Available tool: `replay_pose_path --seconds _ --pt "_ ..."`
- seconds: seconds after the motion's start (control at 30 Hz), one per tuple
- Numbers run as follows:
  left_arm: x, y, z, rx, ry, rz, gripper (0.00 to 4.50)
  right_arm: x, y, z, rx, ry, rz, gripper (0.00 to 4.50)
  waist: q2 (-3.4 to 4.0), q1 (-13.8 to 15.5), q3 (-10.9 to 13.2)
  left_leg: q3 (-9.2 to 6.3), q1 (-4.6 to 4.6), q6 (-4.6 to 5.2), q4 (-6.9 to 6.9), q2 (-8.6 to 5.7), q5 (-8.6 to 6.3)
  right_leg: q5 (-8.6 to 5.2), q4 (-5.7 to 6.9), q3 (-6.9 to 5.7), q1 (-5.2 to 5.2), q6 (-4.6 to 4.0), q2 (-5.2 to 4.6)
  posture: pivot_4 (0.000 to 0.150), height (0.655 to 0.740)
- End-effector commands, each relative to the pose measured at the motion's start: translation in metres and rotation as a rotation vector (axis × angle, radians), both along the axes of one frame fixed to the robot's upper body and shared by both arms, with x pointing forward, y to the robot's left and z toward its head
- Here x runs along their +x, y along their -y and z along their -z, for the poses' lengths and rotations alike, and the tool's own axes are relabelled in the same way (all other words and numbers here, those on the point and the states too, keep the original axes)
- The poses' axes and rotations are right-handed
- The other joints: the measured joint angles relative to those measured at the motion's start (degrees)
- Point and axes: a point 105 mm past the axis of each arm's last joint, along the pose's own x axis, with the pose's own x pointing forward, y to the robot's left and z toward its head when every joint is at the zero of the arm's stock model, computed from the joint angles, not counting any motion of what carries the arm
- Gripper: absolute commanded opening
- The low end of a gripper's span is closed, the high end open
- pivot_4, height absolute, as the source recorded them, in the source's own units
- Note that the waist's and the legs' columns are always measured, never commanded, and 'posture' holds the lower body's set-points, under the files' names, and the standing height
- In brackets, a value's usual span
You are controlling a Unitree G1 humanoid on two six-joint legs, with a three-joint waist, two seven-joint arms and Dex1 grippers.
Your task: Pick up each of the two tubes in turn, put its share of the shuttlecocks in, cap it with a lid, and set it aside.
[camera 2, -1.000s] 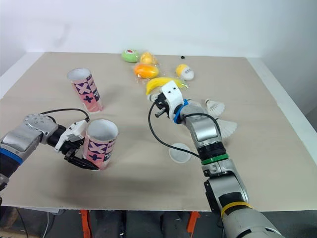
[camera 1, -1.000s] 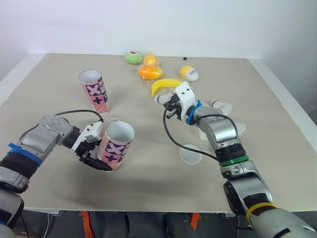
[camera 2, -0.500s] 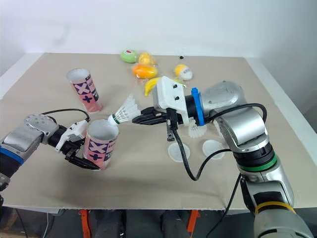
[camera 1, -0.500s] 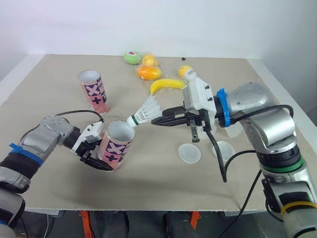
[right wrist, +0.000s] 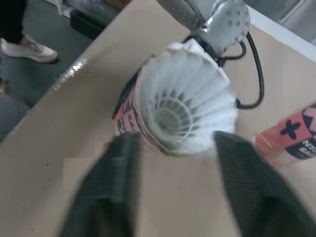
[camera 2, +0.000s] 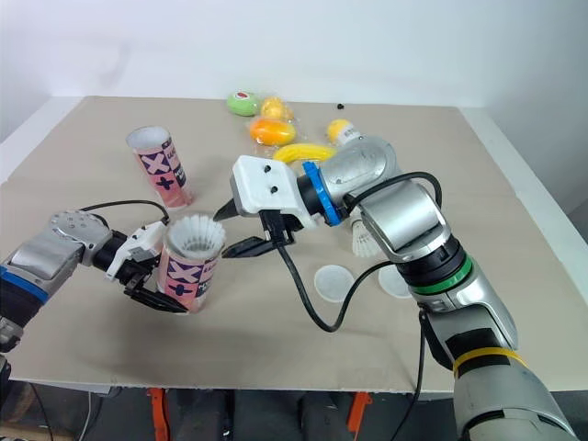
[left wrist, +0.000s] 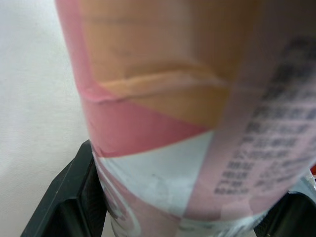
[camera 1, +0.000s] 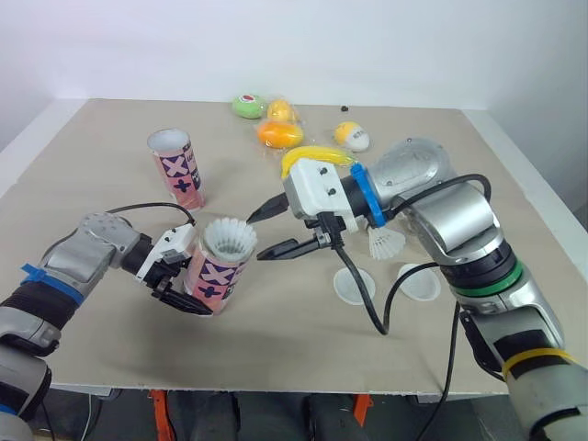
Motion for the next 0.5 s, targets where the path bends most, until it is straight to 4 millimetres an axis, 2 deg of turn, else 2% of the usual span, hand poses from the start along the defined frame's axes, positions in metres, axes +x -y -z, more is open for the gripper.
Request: replay_pose_path --seconds 0.03,0.17,0.3,0.4,0.5 --pt "0.003 -0.001 -0.006 0.010 0.027 -0.001 3.27 -0.014 0.011 -0.024 0.091 -0.059 -0.012 4.24 0.00 0.0 0.0 0.00 0.00 0.00 0.00 0.00 0.00 0.02 0.00 0.00 0.01 -0.03 0.00 0.150 0.7321" --pt "0.002 0.000 -0.006 0.003 0.026 0.005 3.27 0.001 0.050 -0.025 0.272 -0.114 0.235 4.24 -0.12 0.5 -0.1 -0.10 -0.01 0.00 0.00 -0.01 0.00 0.00 0.00 -0.11 0.06 -0.08 -0.02 0.150 0.7321" --pt "0.001 0.000 -0.004 0.001 0.019 0.006 3.27 0.006 0.095 0.012 0.352 -0.185 0.546 4.24 -0.16 1.0 -0.1 -0.23 -0.01 -0.03 -0.02 -0.04 -0.02 -0.09 0.00 -0.22 0.13 -0.13 -0.05 0.150 0.7321" --pt "0.000 0.000 -0.003 0.001 0.016 0.006 3.27 0.006 0.113 0.031 0.379 -0.211 0.697 4.24 -0.05 1.0 -0.1 -0.24 -0.02 -0.06 -0.06 -0.05 -0.04 -0.11 0.03 -0.22 0.09 -0.15 -0.03 0.150 0.7321" --pt "0.002 0.001 -0.002 0.001 0.016 0.008 3.27 0.011 0.141 0.061 0.431 -0.261 0.964 4.24 0.00 0.9 -0.1 -0.26 -0.01 -0.06 0.00 -0.04 -0.02 -0.09 0.05 -0.21 0.09 -0.03 -0.01 0.150 0.7321"
